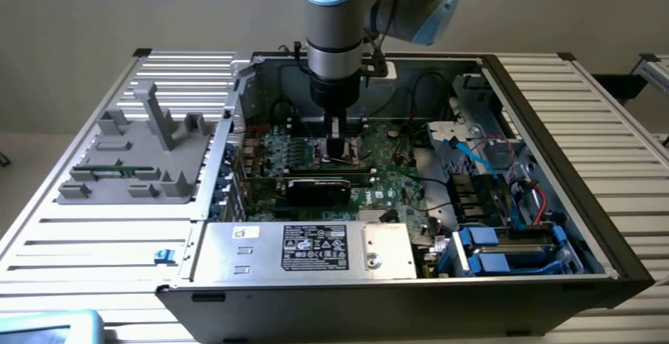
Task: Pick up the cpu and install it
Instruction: 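Place the cpu into insertion slot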
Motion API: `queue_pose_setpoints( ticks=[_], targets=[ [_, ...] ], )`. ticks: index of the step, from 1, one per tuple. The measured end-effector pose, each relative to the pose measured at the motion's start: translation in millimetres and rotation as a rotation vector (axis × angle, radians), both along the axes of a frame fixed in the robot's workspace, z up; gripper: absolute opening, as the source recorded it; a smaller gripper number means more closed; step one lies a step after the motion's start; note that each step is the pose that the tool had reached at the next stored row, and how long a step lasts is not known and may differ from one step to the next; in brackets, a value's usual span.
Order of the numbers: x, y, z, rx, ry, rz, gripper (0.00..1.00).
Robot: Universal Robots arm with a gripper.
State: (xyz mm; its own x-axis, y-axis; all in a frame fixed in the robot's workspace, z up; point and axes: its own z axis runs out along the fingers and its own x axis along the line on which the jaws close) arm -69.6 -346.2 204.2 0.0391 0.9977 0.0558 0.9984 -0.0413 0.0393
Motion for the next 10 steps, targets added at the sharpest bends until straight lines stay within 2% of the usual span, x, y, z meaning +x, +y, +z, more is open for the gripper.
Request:
queue_pose_setpoints(
  ticks=[4, 5, 7, 9, 10],
  targets=[
    [0.2, 0.0, -0.4, 0.0, 0.0023, 0.0, 0.54],
    [0.5, 0.1, -0.5, 0.0001, 0.0046, 0.0, 0.54],
    [1.1, 0.0, -0.5, 0.0001, 0.0105, 0.0, 0.54],
    [2.4, 0.0, -0.5, 0.0, 0.0219, 0.0, 0.54],
    [3.2, 0.0, -0.5, 0.0001, 0.0239, 0.0, 0.54]
  ],
)
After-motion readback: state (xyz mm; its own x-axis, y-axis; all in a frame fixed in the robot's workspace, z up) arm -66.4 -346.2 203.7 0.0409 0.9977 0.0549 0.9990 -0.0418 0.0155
